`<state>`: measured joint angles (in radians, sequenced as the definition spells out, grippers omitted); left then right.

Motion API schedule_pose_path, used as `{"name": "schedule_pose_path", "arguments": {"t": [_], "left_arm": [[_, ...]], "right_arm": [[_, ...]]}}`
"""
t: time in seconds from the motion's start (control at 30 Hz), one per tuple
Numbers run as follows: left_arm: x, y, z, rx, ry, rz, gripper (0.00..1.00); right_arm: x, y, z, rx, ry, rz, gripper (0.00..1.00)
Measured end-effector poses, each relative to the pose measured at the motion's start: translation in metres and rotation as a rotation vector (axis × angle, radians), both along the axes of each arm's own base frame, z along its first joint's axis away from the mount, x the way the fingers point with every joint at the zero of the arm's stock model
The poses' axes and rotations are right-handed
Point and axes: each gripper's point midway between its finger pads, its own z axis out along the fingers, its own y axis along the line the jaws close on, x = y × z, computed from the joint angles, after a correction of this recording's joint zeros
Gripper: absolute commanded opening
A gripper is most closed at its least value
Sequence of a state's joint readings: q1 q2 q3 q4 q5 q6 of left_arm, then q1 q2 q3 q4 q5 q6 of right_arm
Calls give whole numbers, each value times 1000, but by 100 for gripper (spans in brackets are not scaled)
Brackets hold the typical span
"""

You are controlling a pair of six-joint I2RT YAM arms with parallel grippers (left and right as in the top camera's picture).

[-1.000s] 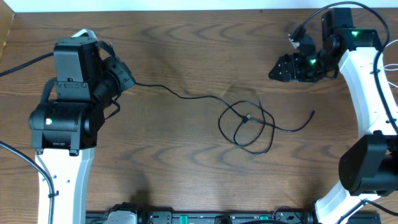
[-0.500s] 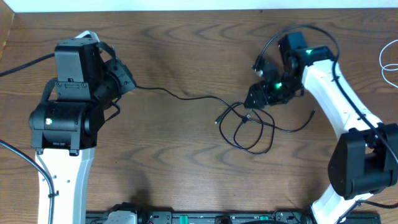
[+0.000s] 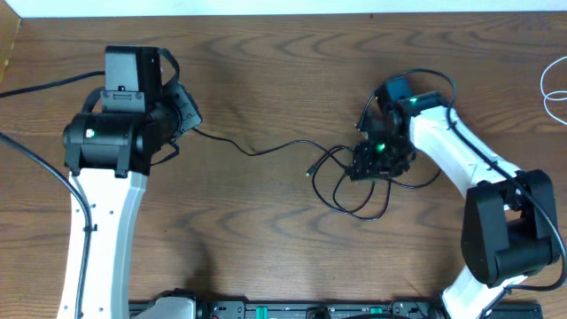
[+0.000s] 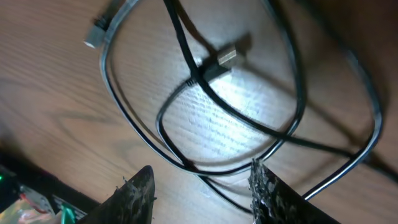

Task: Untangle cables
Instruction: 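Lower the right gripper onto the black cable loops at center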

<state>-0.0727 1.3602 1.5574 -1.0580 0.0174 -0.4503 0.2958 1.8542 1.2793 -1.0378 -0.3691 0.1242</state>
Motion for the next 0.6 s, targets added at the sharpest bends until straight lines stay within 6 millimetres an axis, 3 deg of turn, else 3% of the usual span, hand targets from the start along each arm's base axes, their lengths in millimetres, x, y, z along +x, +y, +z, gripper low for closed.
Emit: {"name": "schedule_pose_path", "arguments": {"t": [0.27, 0.6], "left_arm": [[-2, -1, -7, 0, 23, -4, 8], [-1, -19, -67, 4, 168, -57, 7]], "right_arm": [[-24, -20, -24, -257, 58, -131, 50], [-35, -35, -34, -402, 61, -222, 62]]}}
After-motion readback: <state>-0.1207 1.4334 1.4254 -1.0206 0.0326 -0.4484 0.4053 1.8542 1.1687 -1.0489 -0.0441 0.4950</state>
